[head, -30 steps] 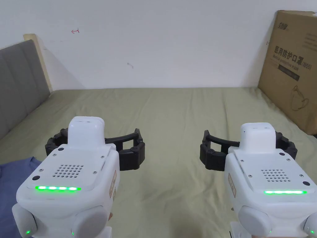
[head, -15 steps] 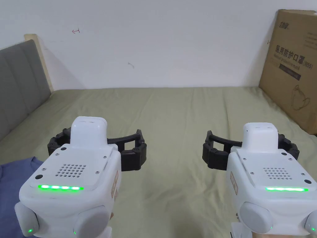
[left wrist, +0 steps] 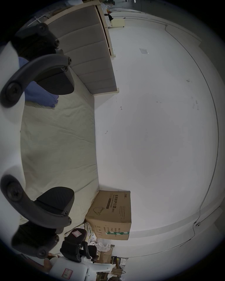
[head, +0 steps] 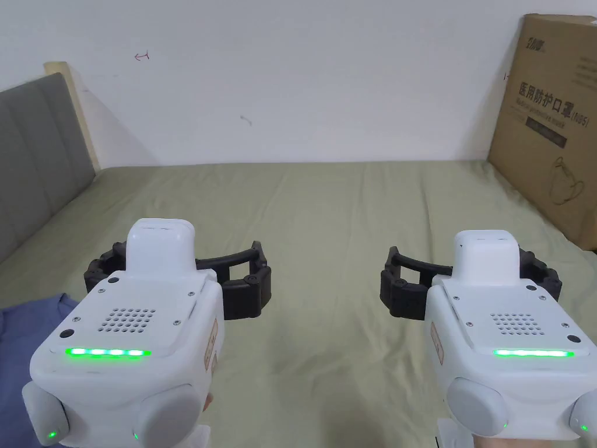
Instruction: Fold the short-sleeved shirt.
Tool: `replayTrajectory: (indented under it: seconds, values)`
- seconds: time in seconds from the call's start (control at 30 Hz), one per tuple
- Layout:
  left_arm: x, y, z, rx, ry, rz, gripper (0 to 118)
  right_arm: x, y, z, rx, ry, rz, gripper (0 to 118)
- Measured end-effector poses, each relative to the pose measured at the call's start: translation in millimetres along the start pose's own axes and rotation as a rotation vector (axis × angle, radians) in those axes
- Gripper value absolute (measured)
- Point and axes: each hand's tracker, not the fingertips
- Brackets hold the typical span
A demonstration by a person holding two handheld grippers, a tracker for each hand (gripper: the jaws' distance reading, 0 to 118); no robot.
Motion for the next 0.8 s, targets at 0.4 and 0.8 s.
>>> replayTrajectory:
  seconds: [0.4,0.8]
  values:
    - [-1.2,-2.8,-1.9,-0.035,-0.016,0.024,118,0.1,-2.5,0.2,-0.014,0.014,-0.006,118]
    - [0.9,-1.9,-0.9,-0.018,0.014,-0.012,118,1.4,-3.7,0.3,-0.015,0.004,0.002,118]
